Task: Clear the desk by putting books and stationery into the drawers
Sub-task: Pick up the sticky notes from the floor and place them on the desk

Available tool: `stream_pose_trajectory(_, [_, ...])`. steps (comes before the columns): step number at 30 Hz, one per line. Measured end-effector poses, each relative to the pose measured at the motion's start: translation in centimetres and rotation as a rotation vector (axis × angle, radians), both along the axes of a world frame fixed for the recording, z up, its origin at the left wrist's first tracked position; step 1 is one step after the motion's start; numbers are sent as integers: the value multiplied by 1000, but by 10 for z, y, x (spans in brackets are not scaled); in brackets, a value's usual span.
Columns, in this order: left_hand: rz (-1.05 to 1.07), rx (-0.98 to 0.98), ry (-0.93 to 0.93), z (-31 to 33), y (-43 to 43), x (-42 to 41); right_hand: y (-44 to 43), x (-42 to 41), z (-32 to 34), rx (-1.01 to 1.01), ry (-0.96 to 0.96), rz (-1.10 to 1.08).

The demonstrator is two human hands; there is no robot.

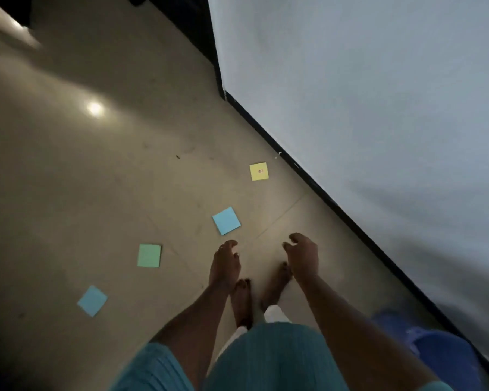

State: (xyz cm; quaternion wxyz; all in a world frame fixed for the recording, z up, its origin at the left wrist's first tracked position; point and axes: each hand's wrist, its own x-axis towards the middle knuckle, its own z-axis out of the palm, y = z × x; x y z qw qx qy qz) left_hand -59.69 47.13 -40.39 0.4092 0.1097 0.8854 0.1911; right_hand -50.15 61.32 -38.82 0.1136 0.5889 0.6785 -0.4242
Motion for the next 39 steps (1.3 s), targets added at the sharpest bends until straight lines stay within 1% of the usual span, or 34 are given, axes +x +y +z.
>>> stream_pose_trajectory(2, [25, -35, -17, -36, -3, -20, 14, -20, -34, 13, -30, 84])
stream_pose_trajectory(5, [54, -64, -22, -107, -3, -49, 38, -54, -103, 45, -64, 157])
stream_pose_trajectory(8, [6, -102, -15, -176, 2, -77, 65, -90, -165, 57, -89, 201])
stream_pose_trajectory(11, [-51, -185, -22, -245, 9, -98, 89, -128, -228, 123, -105, 245])
stream_pose_trajectory(15, [-84, -268, -44, -310, 19, -111, 117, -175, -297, 176, -128, 310])
stream_pose_trajectory(18, [-127, -309, -38, -347, 26, -117, 133, -206, -343, 195, -153, 261])
stream_pose_trajectory(20, [-143, -327, -26, -364, 29, -120, 140, -223, -368, 216, -177, 204])
stream_pose_trajectory(23, [-197, -373, 47, -381, 32, -119, 143, -243, -394, 246, -226, 193])
stream_pose_trajectory(27, [-190, -409, 119, -388, 33, -119, 148, -252, -415, 290, -293, 147])
stream_pose_trajectory(30, [-136, -388, 98, -389, 30, -126, 157, -255, -419, 226, -319, 207])
stream_pose_trajectory(32, [-101, -375, 62, -390, 29, -128, 160, -255, -421, 169, -341, 194])
stream_pose_trajectory(35, [-5, -294, 48, -391, 28, -124, 153, -244, -419, 96, -281, 91])
stream_pose_trajectory(37, [-44, -296, 55, -385, 26, -119, 140, -225, -412, 54, -144, -38])
stream_pose_trajectory(39, [-12, -267, 12, -366, 24, -109, 127, -198, -393, 66, -11, -167])
